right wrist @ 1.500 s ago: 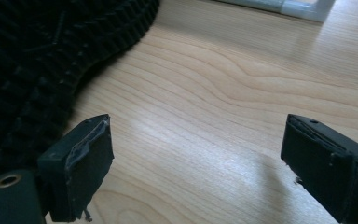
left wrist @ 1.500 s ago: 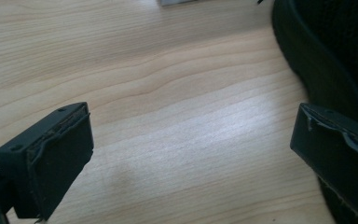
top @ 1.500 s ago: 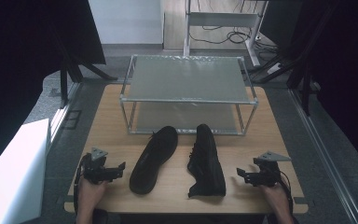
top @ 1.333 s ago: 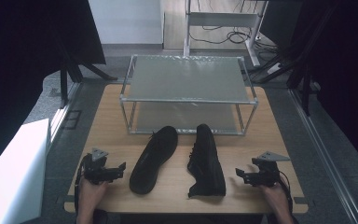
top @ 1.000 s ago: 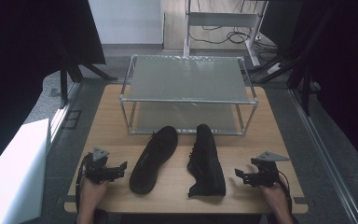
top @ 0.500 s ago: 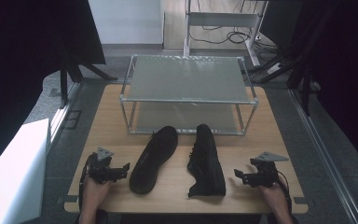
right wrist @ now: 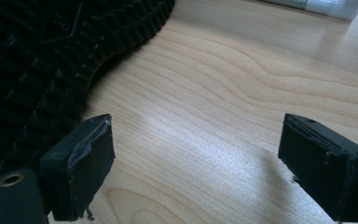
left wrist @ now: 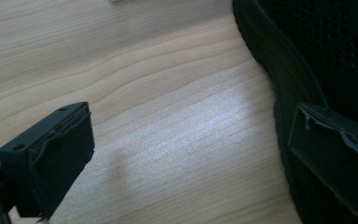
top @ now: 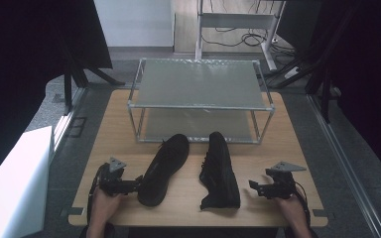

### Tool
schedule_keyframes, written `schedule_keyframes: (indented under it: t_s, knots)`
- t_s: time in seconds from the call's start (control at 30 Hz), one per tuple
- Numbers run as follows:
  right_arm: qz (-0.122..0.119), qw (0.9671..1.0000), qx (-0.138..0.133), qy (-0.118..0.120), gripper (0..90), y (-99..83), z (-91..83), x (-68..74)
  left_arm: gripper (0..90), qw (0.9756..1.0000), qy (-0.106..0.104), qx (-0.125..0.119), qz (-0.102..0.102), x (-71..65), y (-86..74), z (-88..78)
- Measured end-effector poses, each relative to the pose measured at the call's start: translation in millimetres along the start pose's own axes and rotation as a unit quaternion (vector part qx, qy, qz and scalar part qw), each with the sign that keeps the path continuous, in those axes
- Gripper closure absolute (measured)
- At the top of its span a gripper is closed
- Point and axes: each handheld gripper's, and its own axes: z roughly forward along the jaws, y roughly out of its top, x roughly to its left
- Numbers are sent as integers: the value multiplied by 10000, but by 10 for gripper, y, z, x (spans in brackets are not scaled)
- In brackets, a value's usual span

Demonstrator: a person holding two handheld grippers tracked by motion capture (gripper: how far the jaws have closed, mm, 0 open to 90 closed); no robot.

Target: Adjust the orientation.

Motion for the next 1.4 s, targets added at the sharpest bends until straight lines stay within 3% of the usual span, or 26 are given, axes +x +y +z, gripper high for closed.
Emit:
schedule_keyframes:
  t_s: [0.3, 0.67, 0.87, 1.0, 1.17, 1.4]
  knots:
    - [39, 10000, -58, -21, 109, 4, -17, -6, 0, 9992, -187, 85, 349, -209, 29, -7]
    - [75, 9999, -72, -14, 109, 1, -16, -14, 0, 9970, -447, 83, 630, -450, 72, 26]
    - [114, 9999, -64, 15, 110, -1, -13, -20, 0, 9958, -675, 78, 611, -524, 91, 72]
    - [158, 9998, -75, 51, 110, -5, -15, -28, 0, 9959, -668, 49, 616, -517, 102, 71]
    - [195, 9997, -111, 66, 110, -6, -25, -46, 0, 9972, -464, -142, 564, -463, 107, 20]
    - [235, 9994, -247, 84, 72, 18, -47, -45, 0, 9989, -266, -218, 321, -337, 66, 14]
